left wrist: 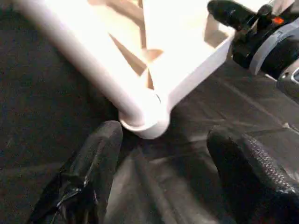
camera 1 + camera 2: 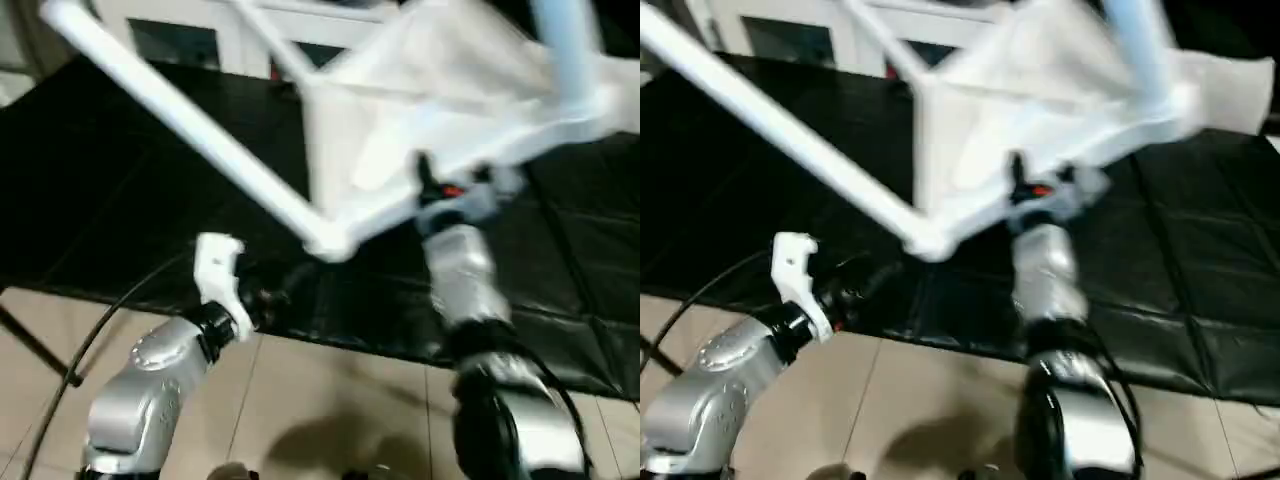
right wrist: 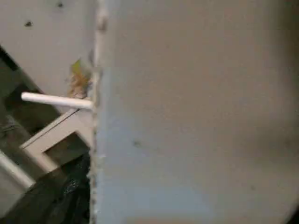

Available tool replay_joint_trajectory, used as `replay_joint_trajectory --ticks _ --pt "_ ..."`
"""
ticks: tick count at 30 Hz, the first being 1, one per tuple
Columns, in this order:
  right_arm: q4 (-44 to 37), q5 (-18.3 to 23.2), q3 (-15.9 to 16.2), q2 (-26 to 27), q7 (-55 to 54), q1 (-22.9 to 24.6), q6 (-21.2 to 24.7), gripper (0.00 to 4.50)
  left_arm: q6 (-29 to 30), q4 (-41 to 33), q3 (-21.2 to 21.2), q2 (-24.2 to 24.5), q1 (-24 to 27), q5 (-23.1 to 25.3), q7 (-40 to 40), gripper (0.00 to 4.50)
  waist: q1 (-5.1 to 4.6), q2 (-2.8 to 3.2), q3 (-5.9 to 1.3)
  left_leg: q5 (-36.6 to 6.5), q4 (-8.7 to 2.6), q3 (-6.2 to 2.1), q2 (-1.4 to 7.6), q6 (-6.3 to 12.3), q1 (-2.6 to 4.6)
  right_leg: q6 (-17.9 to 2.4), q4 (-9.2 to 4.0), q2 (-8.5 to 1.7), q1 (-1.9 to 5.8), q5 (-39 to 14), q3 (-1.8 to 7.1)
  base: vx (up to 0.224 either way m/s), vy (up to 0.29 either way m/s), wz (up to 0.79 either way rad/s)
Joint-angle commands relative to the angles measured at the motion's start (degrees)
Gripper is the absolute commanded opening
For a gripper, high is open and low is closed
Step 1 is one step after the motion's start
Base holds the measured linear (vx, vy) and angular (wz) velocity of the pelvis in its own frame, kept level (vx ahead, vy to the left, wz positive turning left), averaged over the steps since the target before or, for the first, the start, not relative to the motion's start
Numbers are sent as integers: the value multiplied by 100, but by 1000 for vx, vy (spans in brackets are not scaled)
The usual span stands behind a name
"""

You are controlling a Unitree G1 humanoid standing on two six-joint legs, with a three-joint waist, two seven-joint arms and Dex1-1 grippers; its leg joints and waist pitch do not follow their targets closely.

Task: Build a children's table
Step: Flip table

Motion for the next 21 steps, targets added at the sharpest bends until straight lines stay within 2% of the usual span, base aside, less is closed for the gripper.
replay_joint_trajectory --ticks 1,2,3,5,6,7,9,10,12,13,15,16,17,21 --pt "-758 -585 88 -393 33 76 -620 203 -89 -217 -119 58 -31 121 -41 356 -96 7 -361 -472 -482 -96 361 62 85 -572 -456 -411 323 -1244 442 0 0 0" --pt "-1092 -729 91 -491 -134 196 -561 203 -114 -372 -201 113 -91 166 -57 356 -118 1 -368 -350 -481 -104 346 61 48 -531 -446 -400 348 -1121 442 0 0 0" --pt "-1183 -771 91 -523 -199 224 -534 203 -109 -413 -225 126 -111 169 -65 356 -111 4 -384 -273 -474 -104 352 59 62 -516 -428 -402 345 -1019 446 0 0 0" --pt "-1433 -761 101 -595 -314 306 -392 203 -139 -491 -306 161 -212 241 -53 356 -123 -18 -389 -127 -457 -90 317 126 34 -518 -417 -396 361 -825 455 0 0 0" --pt "-1508 -795 136 -651 -306 345 -328 203 -118 -512 -348 165 -282 252 -52 356 -119 -16 -394 -127 -445 -80 313 143 44 -515 -411 -396 346 -803 463 0 0 0" --pt "-1563 -853 185 -703 -304 380 -283 203 -103 -517 -380 178 -344 260 -60 356 -127 6 -394 -106 -444 -87 294 161 13 -508 -407 -390 367 -802 456 0 0 0" --pt "-1743 -1107 344 -853 -341 500 -205 203 -88 -526 -489 255 -479 355 -88 356 -185 -21 -394 -138 -439 -97 282 193 -31 -481 -421 -387 388 -859 445 0 0 0" --pt "-1743 -1107 344 -853 -341 500 -205 203 -88 -526 -489 255 -479 355 -88 356 -185 -21 -394 -138 -439 -97 282 193 -31 -481 -421 -387 388 -859 445 0 0 0" --pt "-2050 -1341 416 -1000 -425 610 -97 201 -105 -553 -591 375 -704 503 -108 356 -247 -49 -409 -70 -420 -109 266 240 -79 -401 -421 -383 420 -869 447 0 0 0" --pt "-2080 -1394 433 -1033 -434 620 -94 201 -106 -560 -602 406 -748 529 -120 356 -254 -65 -412 -68 -413 -106 259 255 -67 -388 -427 -375 408 -875 449 0 0 0" --pt "-2214 -1588 505 -1177 -534 659 -18 200 -165 -602 -617 506 -930 654 -126 356 -286 -54 -411 -67 -410 -99 249 298 -63 -435 -426 -367 404 -866 448 0 0 0" --pt "-2242 -1612 508 -1239 -551 654 22 200 -188 -614 -588 538 -1065 725 -86 356 -310 -94 -419 -74 -398 -92 246 326 -64 -439 -423 -357 407 -853 449 0 0 0" --pt "-2250 -1618 511 -1264 -547 651 31 200 -203 -617 -581 558 -1123 758 -74 356 -307 -68 -413 -46 -399 -94 246 353 -59 -459 -420 -357 402 -836 449 0 0 0" --pt "-2351 -1739 638 -1431 -412 700 76 198 -356 -612 -640 763 -1379 1037 -53 356 -322 -88 -417 -40 -385 -89 251 408 -65 -493 -412 -357 399 -855 445 0 0 0"
